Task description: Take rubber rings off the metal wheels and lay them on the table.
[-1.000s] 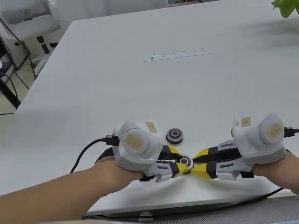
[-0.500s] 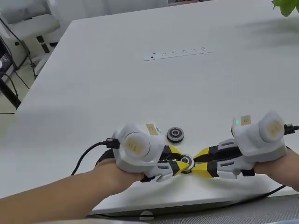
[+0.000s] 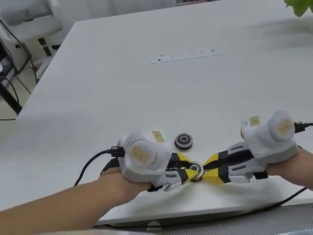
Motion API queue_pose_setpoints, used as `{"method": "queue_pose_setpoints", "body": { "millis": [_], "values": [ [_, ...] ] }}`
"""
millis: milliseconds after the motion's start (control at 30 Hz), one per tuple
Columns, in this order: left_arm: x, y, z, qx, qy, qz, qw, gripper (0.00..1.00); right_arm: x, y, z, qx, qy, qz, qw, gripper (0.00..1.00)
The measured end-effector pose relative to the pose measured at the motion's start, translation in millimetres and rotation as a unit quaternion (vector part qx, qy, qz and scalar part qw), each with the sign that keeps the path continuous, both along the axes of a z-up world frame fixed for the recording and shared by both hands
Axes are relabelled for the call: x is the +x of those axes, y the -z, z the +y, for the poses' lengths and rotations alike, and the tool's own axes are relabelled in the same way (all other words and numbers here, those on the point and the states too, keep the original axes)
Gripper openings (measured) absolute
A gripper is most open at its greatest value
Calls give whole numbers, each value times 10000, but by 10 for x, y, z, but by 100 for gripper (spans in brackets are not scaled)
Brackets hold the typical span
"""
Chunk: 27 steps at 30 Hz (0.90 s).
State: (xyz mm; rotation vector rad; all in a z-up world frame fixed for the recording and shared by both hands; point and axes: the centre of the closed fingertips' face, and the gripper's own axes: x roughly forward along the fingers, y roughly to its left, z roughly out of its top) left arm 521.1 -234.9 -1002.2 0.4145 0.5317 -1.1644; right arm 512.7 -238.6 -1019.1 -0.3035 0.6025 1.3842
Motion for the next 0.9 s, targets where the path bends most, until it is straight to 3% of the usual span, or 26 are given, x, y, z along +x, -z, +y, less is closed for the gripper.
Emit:
{"method": "queue_pose_setpoints", "body": {
  "millis": [100,600,733,900],
  "values": [
    [4,0,2,-10,-5,5,10000,13,7,4,-9,-53,-36,-58,10000,10],
    [-1,3,4,5,-17,-25,10000,13,6,26,-38,-112,268,196,9994,1],
    [0,4,10,20,-25,-41,10000,13,10,29,-41,-55,515,392,9979,0],
    [1,6,14,55,-17,-80,10000,13,55,33,-55,260,1125,1016,9881,0]
  ]
}}
